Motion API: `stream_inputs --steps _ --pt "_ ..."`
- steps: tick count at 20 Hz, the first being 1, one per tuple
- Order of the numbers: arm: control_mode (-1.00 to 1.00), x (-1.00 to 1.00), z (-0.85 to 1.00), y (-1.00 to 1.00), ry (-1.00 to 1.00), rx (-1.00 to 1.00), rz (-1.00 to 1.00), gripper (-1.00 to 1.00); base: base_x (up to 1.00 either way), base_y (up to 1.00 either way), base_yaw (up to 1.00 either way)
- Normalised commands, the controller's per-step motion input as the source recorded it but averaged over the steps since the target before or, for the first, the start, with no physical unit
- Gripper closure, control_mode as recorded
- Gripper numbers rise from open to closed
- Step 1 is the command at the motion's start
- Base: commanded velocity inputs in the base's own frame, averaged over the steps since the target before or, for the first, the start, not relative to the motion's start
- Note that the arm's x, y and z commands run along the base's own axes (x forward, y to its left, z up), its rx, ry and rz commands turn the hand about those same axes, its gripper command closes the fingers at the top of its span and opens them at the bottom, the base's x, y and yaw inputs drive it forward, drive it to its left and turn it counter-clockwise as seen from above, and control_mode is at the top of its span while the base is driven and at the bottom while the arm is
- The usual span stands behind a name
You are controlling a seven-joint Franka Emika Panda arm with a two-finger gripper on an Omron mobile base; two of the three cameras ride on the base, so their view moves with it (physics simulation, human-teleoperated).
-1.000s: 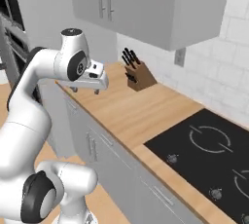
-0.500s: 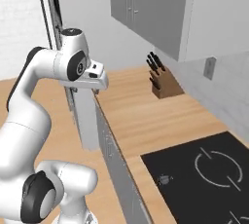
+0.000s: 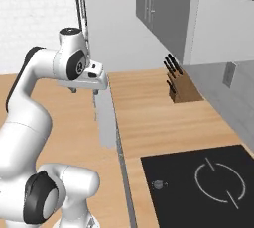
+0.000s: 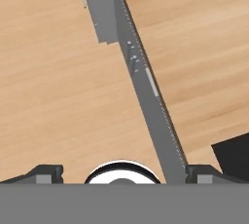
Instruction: Take a straw from the drawer in front and place it inside the glass cup on the dining counter.
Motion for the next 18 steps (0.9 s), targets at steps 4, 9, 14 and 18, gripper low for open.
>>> stream_inputs --steps 4,9,14,18 --pt "1.0 0.0 0.0 0.0 0.0 0.0 0.0 -1.0 -0.24 -0.47 0.24" --pt "1.0 0.0 0.0 0.0 0.0 0.0 0.0 -1.0 0.03 -0.44 0.27" --pt "1.0 0.0 0.0 0.0 0.0 0.0 0.0 -1.0 0.06 -0.38 0.26" --pt "1.0 0.0 0.0 0.0 0.0 0.0 0.0 -1.0 0.0 -0.36 0.23"
